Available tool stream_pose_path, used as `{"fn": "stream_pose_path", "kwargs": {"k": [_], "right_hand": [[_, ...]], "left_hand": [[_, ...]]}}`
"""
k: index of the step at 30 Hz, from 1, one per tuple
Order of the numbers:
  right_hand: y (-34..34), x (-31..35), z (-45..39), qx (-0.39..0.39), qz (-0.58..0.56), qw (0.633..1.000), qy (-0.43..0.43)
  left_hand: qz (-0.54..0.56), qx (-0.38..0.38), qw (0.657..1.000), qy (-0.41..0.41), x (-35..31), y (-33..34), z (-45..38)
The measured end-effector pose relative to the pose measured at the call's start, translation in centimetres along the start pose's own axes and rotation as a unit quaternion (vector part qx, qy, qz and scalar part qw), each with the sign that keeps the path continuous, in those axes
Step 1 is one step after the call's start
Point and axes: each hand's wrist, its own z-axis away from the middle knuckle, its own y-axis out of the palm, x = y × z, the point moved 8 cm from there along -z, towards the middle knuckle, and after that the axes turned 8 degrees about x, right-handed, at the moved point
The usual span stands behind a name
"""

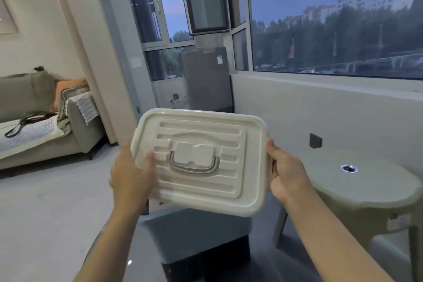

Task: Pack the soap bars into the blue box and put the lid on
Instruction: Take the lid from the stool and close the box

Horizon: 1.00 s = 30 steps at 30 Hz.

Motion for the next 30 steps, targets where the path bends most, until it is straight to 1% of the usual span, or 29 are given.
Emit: {"fn": "stream_pose_path", "kwargs": {"k": [2, 4, 6, 8, 11, 15, 17, 20, 23, 26, 30], "right_hand": [[0.1, -0.8, -0.8, 0.013, 0.005, 1.000, 0.024], [0.2, -1.3, -1.7, 0.042, 0.032, 0.997, 0.054], [0.7, -1.9, -2.5, 0.095, 0.076, 0.989, 0.089], [0.6, -2.5, -3.6, 0.126, 0.145, 0.976, 0.100], [0.3, -3.1, -5.3, 0.098, 0.249, 0.961, 0.066], [0.5, -4.5, -6.6, 0.059, 0.329, 0.942, 0.038], [0.5, -5.2, -6.9, 0.060, 0.340, 0.937, 0.045], [0.8, -5.9, -6.9, 0.084, 0.351, 0.930, 0.069], [0.4, -6.2, -6.8, 0.091, 0.366, 0.922, 0.094], [0.1, -6.9, -6.5, 0.111, 0.392, 0.906, 0.119], [-0.4, -7.1, -6.3, 0.116, 0.373, 0.912, 0.127]], "left_hand": [[0.066, 0.031, 0.996, -0.045, 3.0, -0.7, -0.1], [0.138, 0.042, 0.986, -0.079, 5.5, -1.3, 0.1], [0.206, 0.053, 0.973, -0.092, 7.0, -1.3, 0.5], [0.237, 0.048, 0.964, -0.115, 8.3, -0.8, 0.9], [0.251, 0.025, 0.954, -0.162, 10.1, 0.4, 0.9], [0.259, 0.022, 0.946, -0.194, 11.5, 1.1, 0.3], [0.252, 0.041, 0.947, -0.197, 11.9, 1.6, 0.2], [0.254, 0.078, 0.943, -0.199, 12.1, 3.0, 0.3], [0.236, 0.093, 0.946, -0.201, 11.8, 3.6, 0.5], [0.238, 0.103, 0.946, -0.193, 11.6, 3.7, 0.4], [0.240, 0.117, 0.944, -0.193, 11.7, 4.0, 0.2]]}}
